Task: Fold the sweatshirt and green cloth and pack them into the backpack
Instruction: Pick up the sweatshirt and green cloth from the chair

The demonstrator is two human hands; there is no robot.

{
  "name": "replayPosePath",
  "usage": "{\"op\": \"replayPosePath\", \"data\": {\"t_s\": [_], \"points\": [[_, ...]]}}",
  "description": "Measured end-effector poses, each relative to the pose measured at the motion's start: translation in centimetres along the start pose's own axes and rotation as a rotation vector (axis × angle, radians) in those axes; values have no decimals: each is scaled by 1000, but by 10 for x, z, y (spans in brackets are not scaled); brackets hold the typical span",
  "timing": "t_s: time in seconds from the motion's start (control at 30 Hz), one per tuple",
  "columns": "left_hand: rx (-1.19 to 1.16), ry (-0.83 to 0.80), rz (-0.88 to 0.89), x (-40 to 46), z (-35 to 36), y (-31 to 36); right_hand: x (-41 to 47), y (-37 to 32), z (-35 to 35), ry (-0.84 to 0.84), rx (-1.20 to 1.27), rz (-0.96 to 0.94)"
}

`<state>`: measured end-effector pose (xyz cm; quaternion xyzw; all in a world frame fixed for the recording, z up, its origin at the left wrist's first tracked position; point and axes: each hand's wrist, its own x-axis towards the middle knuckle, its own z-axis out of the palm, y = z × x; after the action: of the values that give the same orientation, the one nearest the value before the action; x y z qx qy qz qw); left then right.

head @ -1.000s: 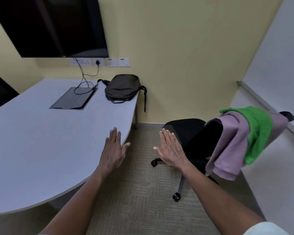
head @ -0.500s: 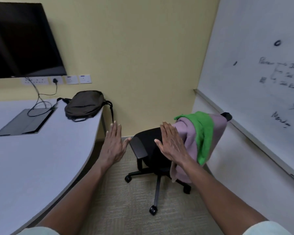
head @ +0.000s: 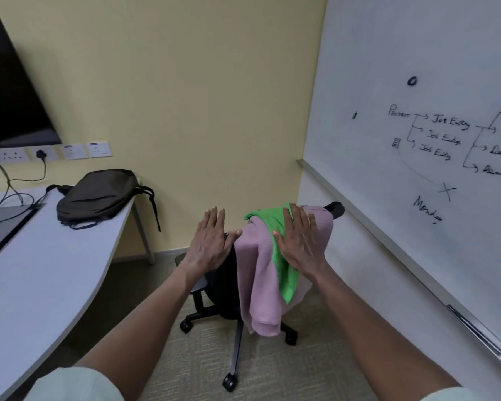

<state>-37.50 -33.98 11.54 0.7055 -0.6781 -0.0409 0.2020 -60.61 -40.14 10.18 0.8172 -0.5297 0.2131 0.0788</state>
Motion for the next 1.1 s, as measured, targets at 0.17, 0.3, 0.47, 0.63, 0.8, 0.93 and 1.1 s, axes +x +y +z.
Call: {"op": "replayPosePath", "data": {"t_s": [0.17,0.3,0.47,0.63,0.8,0.93,1.1], "points": [[49,-127,-53,23,26,31,4,51,7,36,-21,42],[31,-164,-178,32,36,38,7,73,17,0,53,132],[49,-174,-373,41,32,44,11,79,20,-93,261,383],[-51,-269,-521,57,31,48,22,84,21,-195,474,557],[-254,-276,-502,66,27,59,26,84,23,-250,659,608],[-357,-209,-480,67,25,72,26,83,20,-217,760,656],[-318,-174,-385,71,18,83,33,78,6,-310,633,645]]}}
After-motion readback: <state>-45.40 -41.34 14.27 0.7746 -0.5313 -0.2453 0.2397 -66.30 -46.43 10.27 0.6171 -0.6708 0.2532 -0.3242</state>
